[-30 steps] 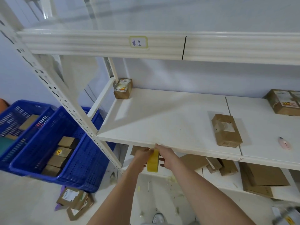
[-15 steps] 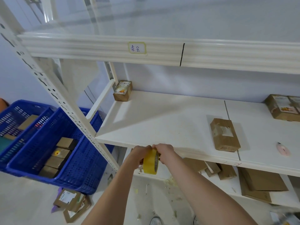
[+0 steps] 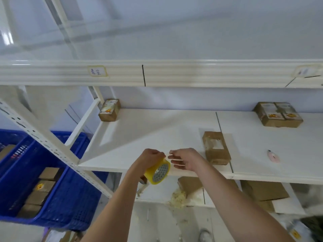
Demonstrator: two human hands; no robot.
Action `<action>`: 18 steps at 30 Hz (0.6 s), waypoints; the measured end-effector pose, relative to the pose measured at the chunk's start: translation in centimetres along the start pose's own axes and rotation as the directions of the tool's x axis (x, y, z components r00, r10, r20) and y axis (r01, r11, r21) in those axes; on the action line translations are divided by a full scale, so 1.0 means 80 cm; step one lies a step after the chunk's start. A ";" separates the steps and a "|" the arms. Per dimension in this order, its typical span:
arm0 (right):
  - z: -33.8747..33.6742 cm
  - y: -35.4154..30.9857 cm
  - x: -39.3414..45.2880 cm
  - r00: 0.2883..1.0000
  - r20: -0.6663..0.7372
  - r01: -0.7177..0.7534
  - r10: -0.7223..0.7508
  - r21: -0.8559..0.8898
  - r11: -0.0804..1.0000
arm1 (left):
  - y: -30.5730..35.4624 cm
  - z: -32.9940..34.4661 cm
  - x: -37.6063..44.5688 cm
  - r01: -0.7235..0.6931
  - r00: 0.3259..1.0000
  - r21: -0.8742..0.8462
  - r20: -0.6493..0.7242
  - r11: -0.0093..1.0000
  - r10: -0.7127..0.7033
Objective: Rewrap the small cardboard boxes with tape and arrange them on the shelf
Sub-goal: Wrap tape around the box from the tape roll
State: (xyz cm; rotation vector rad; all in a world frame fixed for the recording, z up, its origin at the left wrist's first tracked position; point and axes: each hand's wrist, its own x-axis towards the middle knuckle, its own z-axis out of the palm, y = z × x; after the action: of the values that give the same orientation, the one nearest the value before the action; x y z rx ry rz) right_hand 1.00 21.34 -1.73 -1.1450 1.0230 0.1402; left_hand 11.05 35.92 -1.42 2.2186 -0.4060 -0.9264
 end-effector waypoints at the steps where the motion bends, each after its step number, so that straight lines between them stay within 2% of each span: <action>1: -0.014 -0.006 -0.001 0.999 -0.025 0.024 -0.024 -0.009 1.000 | 0.011 0.009 0.003 -0.014 1.000 0.010 0.006 1.000 0.014; 5: -0.070 -0.031 -0.003 0.991 -0.092 0.094 -0.094 -0.005 0.996 | 0.058 0.043 0.020 -0.056 0.998 0.065 0.045 0.996 0.053; 10: -0.143 -0.059 -0.004 0.992 -0.042 0.118 -0.118 -0.018 0.993 | 0.113 0.078 0.035 -0.125 0.990 0.054 0.066 0.991 0.121; 14: -0.192 -0.077 -0.004 0.989 -0.037 0.141 -0.147 -0.128 0.982 | 0.147 0.100 0.047 -0.171 0.985 0.134 0.045 0.976 0.166; 18: -0.217 -0.085 -0.004 0.988 -0.018 0.148 -0.152 -0.126 0.981 | 0.169 0.119 0.057 -0.172 0.983 0.262 -0.021 0.950 0.184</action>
State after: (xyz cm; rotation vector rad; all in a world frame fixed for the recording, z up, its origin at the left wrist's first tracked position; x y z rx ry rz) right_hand -5.69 4.47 2.51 -1.3365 0.9585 0.0689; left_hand 7.11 19.41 0.90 2.3845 -0.7300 -0.7609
